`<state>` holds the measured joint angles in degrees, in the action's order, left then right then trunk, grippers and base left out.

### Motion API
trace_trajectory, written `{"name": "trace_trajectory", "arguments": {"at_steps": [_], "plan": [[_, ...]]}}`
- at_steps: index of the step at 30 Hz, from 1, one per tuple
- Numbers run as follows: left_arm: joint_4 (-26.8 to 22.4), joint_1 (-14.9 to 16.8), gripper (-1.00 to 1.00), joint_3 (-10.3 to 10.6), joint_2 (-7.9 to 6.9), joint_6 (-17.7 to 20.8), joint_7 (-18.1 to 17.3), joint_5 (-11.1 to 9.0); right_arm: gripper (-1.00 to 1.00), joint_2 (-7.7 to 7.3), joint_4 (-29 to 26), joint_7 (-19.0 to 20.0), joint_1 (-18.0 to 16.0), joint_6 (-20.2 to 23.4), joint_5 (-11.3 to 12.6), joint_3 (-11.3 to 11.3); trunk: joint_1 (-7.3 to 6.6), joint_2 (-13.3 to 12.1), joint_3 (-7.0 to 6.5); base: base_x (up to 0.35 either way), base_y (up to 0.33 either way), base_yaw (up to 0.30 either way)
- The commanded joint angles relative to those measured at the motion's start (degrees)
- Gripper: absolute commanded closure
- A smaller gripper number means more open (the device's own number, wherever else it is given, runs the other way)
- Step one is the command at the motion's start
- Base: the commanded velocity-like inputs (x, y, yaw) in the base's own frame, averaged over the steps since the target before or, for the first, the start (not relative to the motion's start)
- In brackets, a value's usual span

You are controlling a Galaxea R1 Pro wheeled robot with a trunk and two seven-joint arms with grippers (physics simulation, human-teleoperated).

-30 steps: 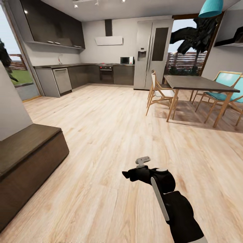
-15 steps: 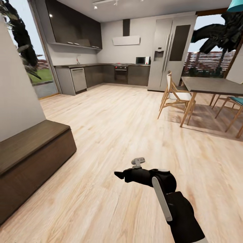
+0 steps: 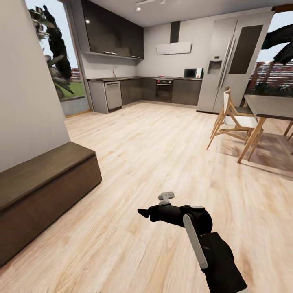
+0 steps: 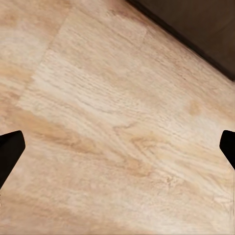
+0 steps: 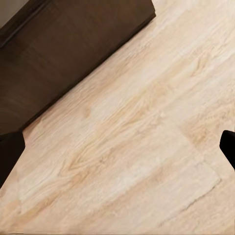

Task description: Place each of the two pumpkins and all three candles from the living room inside a cabinet in the living room (use any cabinet), then make sure every cabinet is closed, and position the cauldron so it is next to a table in the living room.

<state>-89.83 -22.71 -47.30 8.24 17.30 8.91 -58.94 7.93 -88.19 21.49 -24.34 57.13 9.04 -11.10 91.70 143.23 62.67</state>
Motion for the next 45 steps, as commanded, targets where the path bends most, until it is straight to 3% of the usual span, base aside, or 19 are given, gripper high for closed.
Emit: {"name": "trace_trajectory", "arguments": {"at_steps": [1,4,5,9,11,14,15,17,20,21,22,25,26,27,31,33,34,40,45], "plan": [[-0.37,-0.04,-1.0,-0.13,0.12,0.28,0.04,-0.65,-1.0,0.07,-0.17,-0.07,0.53,0.41,0.19,0.03,0.0,0.02,0.04,0.031,-0.03,0.285],[-0.55,-0.11,-1.0,-0.2,0.19,0.28,-0.93,-0.65,-1.0,0.28,-0.45,-0.07,2.16,0.94,0.55,1.69,0.0,0.02,0.04,0.017,-0.016,0.285],[-0.52,-0.24,-1.0,-0.36,0.28,0.98,-1.41,-0.83,-1.0,1.29,-0.34,-0.13,2.7,2.87,6.82,8.5,0.0,0.02,0.04,0.001,-0.001,0.285],[-0.24,-0.71,-1.0,-0.34,0.56,3.25,-1.36,-0.87,-1.0,1.83,-0.1,-0.18,1.33,2.87,10.9,10.34,0.0,0.02,0.04,0.001,-0.001,0.285],[1.17,-0.88,-1.0,-0.39,0.71,3.52,-1.41,-0.72,-1.0,1.75,0.21,-0.29,0.7,2.87,14.98,15.69,0.0,0.02,0.04,0.0,0.0,0.286],[2.17,-1.02,-1.0,-0.4,0.67,3.64,-1.59,-0.31,-1.0,1.89,1.29,-0.96,0.31,2.87,17.38,21.63,0.0,0.02,0.04,0.0,0.0,0.287],[2.69,-1.41,-1.0,-0.41,0.69,3.76,-1.92,-0.12,-1.0,1.99,3.32,-2.3,-0.52,2.87,18.48,24.87,0.0,0.02,0.04,0.0,0.0,0.288],[4.09,-1.91,-1.0,-0.37,0.67,3.73,-2.47,-0.1,-1.0,2.07,8.68,-4.99,-2.47,2.87,20.58,28.08,0.0,0.02,0.04,0.0,0.0,0.288],[5.43,-2.19,-1.0,-0.37,0.62,3.45,-2.95,-0.03,-1.0,2.04,15.85,-7.68,-4.69,2.87,25.58,30.14,0.0,0.02,0.04,0.0,0.0,0.289],[5.92,-2.28,-1.0,-0.44,0.62,3.17,-3.07,-0.03,-1.0,1.98,19.12,-9.3,-5.94,2.87,27.87,30.69,0.0,0.02,0.04,0.0,0.0,0.289],[7.11,-2.8,-1.0,-4.44,1.33,1.63,-3.44,-0.32,-1.0,1.32,34.2,-17.81,-13.44,-4.58,34.7,36.22,0.0,0.02,0.04,0.0,0.0,0.289],[7.13,-2.86,-1.0,-5.54,1.49,1.59,-5.42,-0.16,-1.0,1.17,34.72,-18.16,-15.18,-4.88,36.9,36.72,0.0,0.02,0.04,0.0,0.0,0.289],[6.64,-3.63,-1.0,-6.57,1.71,1.89,-10.98,-0.16,-1.0,0.29,36.44,-18.55,-17.53,-4.71,39.61,36.94,0.0,0.02,0.04,0.0,0.0,0.289],[6.58,-3.83,-1.0,-7.39,1.75,2.04,-12.16,-0.21,-1.0,-0.19,36.93,-18.63,-17.87,-4.32,40.28,36.98,0.0,0.02,0.04,0.0,0.0,0.289],[6.31,-4.42,-1.0,-14.55,1.75,4.03,-16.2,-0.38,-1.0,-1.9,39.04,-19.17,-18.87,-1.08,43.99,37.01,0.0,0.02,0.04,0.0,0.0,0.289],[5.42,-4.46,-1.0,-15.8,1.75,4.3,-16.74,-0.37,-1.0,-2.11,39.46,-19.45,-19.01,-0.6,44.63,36.98,0.0,0.02,0.04,0.0,0.0,0.289],[0.51,-4.46,-1.0,-16.81,1.69,4.48,-17.3,0.01,-1.0,-2.26,39.96,-19.9,-19.17,-0.09,45.28,36.82,0.0,0.02,0.04,0.0,0.0,0.289],[-1.05,-4.25,-1.0,-15.99,1.61,4.43,-17.06,0.48,-1.0,-2.22,40.17,-20.11,-19.23,-0.09,45.52,36.74,0.0,0.02,0.04,0.0,0.0,0.289],[-1.03,-3.93,-1.0,-10.49,1.33,2.99,-17.01,6.59,-1.0,-2.1,40.23,-20.15,-19.25,-0.14,45.49,36.7,0.0,0.02,0.04,0.0,0.0,0.289]]}}
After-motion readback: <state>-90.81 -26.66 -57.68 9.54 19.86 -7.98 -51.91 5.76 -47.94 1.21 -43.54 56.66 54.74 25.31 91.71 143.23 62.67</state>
